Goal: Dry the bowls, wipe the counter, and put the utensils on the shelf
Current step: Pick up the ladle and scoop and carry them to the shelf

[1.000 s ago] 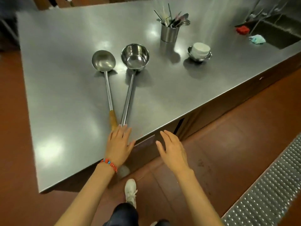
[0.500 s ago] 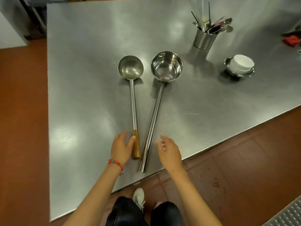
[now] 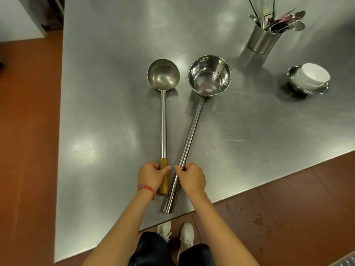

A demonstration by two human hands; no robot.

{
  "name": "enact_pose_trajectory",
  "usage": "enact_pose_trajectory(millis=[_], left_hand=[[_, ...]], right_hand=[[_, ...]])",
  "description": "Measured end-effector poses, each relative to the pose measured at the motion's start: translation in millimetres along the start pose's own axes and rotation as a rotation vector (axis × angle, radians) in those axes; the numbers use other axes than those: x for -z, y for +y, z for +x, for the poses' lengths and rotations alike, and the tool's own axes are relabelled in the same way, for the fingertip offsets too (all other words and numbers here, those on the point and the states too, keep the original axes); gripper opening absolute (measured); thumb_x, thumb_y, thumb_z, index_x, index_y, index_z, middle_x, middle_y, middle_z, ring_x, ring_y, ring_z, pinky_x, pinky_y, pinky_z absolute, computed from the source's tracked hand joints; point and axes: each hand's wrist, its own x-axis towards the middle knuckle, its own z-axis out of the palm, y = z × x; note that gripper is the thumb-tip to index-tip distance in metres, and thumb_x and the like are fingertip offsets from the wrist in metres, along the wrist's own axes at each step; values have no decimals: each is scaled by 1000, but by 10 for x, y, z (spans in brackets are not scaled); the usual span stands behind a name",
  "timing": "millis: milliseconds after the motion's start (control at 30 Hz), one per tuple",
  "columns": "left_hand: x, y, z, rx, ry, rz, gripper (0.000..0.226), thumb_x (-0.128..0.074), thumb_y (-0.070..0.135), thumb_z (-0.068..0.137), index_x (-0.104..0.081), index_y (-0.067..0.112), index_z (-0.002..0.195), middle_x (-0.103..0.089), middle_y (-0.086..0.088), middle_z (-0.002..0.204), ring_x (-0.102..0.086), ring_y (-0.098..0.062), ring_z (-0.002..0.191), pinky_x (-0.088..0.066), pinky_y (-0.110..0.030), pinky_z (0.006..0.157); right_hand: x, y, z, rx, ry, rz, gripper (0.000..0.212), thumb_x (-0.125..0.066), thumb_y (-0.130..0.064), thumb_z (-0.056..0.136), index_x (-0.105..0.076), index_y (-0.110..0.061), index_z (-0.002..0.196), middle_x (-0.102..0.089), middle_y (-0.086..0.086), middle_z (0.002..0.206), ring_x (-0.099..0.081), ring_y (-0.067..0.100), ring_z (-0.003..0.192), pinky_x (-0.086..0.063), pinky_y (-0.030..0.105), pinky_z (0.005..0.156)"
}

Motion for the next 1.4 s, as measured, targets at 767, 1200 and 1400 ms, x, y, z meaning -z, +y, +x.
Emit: enact_pose_trajectory(millis=[767,1200,1400], left_hand=[[203,224,-214,221,-256,-814,34,-40,33,96,-51,8,75,-50,2,42,-42,-10,31,-36,-16,31],[-148,191,-1141,244,-43,-894,38,-39,32,96,-50,8,68,-50,2,39,-41,-11,28,-34,-15,30],[-128,13,-1641,278,126,-1042,35,-40,27,96,-48,6,69,-49,1,38,-38,-12,25,-32,-14,29]], right_hand=[[568,158,-245,-212,-120,937,38,-38,-38,97,-53,-6,82,-44,4,49,-35,10,29,-32,18,31],[1110,565,-337,5,-300,787,38,-40,-42,95,-52,-8,82,-45,1,44,-36,13,32,-32,20,33],[1089,577,-499,50,-411,686,37,-39,-37,97,-50,-4,86,-43,6,49,-35,12,29,-31,20,30]])
